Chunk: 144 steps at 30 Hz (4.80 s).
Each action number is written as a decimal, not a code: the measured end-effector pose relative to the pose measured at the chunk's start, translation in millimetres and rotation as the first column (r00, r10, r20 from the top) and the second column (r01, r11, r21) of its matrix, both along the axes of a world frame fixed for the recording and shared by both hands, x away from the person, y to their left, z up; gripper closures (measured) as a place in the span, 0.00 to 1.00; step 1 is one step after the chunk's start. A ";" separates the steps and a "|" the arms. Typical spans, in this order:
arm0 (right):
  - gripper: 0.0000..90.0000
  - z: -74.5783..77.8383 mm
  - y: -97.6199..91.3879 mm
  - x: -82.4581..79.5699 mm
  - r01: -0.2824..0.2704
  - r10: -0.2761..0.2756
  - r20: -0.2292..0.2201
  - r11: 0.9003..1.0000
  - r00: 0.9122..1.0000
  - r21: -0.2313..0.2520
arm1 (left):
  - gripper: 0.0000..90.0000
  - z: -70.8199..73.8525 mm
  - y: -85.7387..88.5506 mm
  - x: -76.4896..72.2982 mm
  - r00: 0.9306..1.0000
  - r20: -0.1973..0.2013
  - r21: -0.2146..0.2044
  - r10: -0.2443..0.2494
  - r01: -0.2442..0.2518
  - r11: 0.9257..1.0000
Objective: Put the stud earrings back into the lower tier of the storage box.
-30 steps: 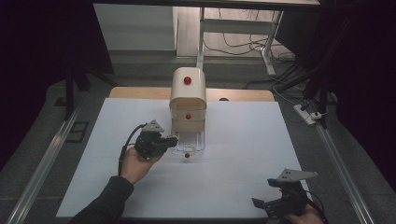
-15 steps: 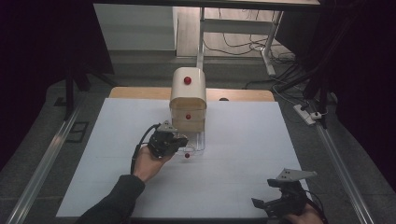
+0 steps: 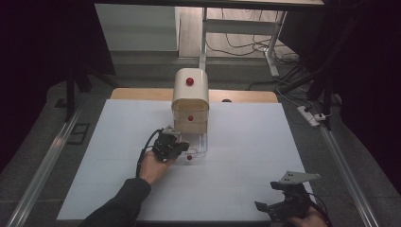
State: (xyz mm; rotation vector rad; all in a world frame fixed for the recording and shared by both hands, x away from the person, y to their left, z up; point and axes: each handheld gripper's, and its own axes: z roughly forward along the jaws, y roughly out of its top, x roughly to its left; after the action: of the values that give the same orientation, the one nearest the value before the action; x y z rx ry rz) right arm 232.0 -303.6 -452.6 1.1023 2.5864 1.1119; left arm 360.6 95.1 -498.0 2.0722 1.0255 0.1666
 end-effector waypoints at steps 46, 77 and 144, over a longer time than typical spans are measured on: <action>0.04 0.5 0.4 -0.8 -0.022 0.022 0.010 1.000 1.000 -0.001 | 0.00 12.7 17.7 -18.1 0.992 0.005 -0.038 -0.124 0.124 0.992; 0.04 1.0 0.4 -0.7 -0.025 0.025 0.012 1.000 1.000 0.006 | 0.00 24.4 43.3 -43.2 0.992 0.021 -0.097 -0.127 0.129 0.987; 0.03 1.7 0.3 -0.6 -0.020 0.020 0.007 1.000 1.000 0.020 | 0.00 19.9 128.9 -154.6 0.999 -0.039 -0.123 0.026 -0.031 0.992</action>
State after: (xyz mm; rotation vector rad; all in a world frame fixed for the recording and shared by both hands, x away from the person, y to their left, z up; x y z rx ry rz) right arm 231.5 -303.3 -450.9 1.0777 2.5924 1.1465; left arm 206.0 224.0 -478.1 1.9564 1.0622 0.0771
